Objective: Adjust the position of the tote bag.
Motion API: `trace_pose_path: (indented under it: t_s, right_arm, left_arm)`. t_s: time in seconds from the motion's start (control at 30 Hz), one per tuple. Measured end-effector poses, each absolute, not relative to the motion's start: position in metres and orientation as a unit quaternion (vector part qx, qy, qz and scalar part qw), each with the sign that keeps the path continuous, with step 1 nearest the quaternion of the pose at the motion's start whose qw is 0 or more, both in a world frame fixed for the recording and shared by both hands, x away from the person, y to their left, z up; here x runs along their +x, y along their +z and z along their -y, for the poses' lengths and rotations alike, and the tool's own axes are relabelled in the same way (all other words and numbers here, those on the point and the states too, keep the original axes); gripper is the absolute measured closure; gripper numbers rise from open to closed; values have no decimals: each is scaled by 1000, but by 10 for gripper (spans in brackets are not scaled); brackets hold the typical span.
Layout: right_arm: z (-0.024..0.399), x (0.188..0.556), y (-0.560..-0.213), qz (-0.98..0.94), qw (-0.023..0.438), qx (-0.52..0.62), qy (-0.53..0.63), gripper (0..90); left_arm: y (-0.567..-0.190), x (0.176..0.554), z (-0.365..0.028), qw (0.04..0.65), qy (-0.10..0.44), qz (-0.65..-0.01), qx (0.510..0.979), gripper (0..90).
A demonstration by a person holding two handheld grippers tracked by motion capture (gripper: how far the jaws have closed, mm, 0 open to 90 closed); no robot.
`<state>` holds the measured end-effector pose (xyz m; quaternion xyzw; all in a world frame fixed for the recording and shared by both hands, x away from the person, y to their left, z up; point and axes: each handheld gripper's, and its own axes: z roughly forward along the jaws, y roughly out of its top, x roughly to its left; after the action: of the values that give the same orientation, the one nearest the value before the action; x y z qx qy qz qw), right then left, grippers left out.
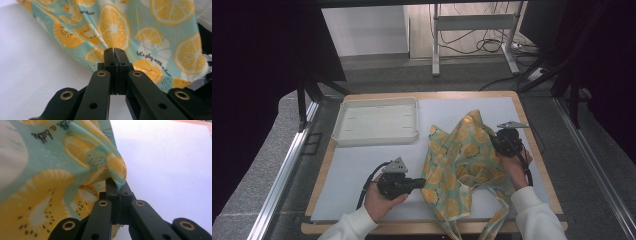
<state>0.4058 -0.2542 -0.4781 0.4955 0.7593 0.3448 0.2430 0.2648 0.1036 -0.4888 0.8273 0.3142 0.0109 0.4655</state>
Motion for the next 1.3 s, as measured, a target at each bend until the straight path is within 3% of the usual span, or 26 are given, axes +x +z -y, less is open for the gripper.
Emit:
trace_pose_path:
  t_s: [0.87,1.3]
  right_arm:
    - [268,388,-475,-750,228,493,377,884]
    - [251,421,-475,-755,226,493,368,886]
  left_arm:
    - [-494,274,-115,477,8,-323,818,899]
    - [-494,262,-102,471,-5,-300,830,900]
